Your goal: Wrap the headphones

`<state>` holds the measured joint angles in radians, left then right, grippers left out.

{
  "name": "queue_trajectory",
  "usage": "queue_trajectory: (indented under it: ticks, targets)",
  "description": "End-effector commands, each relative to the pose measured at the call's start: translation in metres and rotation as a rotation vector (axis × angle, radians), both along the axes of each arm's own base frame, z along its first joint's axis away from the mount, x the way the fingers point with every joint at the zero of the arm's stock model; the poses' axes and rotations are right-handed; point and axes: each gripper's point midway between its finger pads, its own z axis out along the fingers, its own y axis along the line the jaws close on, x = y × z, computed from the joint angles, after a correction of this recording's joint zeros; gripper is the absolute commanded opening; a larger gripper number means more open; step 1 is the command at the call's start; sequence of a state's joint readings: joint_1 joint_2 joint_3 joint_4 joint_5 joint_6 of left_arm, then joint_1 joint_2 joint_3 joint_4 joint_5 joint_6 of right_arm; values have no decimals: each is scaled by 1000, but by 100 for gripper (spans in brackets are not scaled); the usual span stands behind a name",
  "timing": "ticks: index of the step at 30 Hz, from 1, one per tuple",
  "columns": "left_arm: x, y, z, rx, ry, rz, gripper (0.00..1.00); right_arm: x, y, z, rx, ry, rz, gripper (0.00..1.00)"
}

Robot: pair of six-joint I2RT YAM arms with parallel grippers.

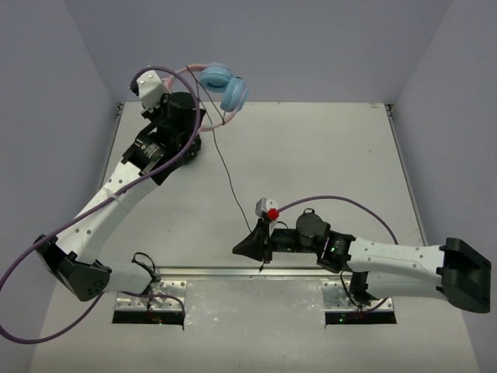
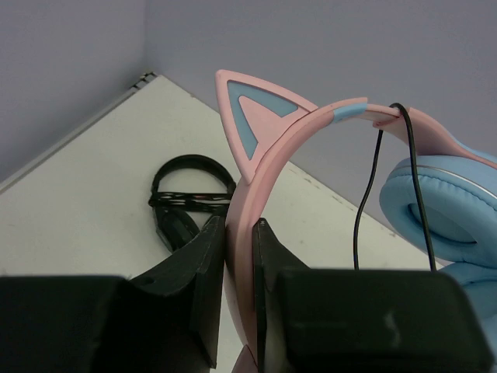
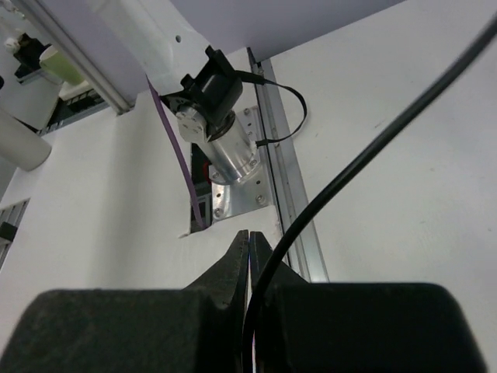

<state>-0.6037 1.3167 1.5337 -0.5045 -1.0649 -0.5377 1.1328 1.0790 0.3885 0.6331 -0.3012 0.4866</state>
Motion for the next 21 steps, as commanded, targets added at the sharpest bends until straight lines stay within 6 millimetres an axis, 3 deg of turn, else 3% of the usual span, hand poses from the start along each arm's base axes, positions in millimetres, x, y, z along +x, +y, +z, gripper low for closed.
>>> queue_trajectory:
  ticks: [1,2,3,4,8,9,10,12,13,18,21]
  targets:
    - [11,13,23,-138,-133,48,0,8,-6,5,-147,-87,-42,1]
    - [11,14,20,-139,-130,57,0,0,-9,1,-188,-76,-7,1]
    - [15,13,17,-142,-128,66,0,-1,-6,13,-181,-95,6,1]
    - [16,12,14,-137,-122,74,0,-4,-9,10,-221,-87,15,1]
    - [25,18,-10,-91,-70,124,0,-4,-15,27,-262,-138,5,1]
    - [27,19,-16,-100,-65,119,0,2,-17,43,-249,-175,-28,1]
    - [32,23,-32,-105,-35,103,0,5,-23,42,-282,-180,-44,1]
    - [37,28,-42,-133,-32,95,0,15,-29,61,-281,-232,-94,1]
    - [41,33,-51,-143,-15,87,0,17,-34,59,-316,-235,-107,1]
    - [53,43,-62,-134,19,73,0,23,-45,84,-330,-286,-140,1]
    - [64,32,-68,-99,46,-2,0,29,-49,93,-364,-318,-162,1]
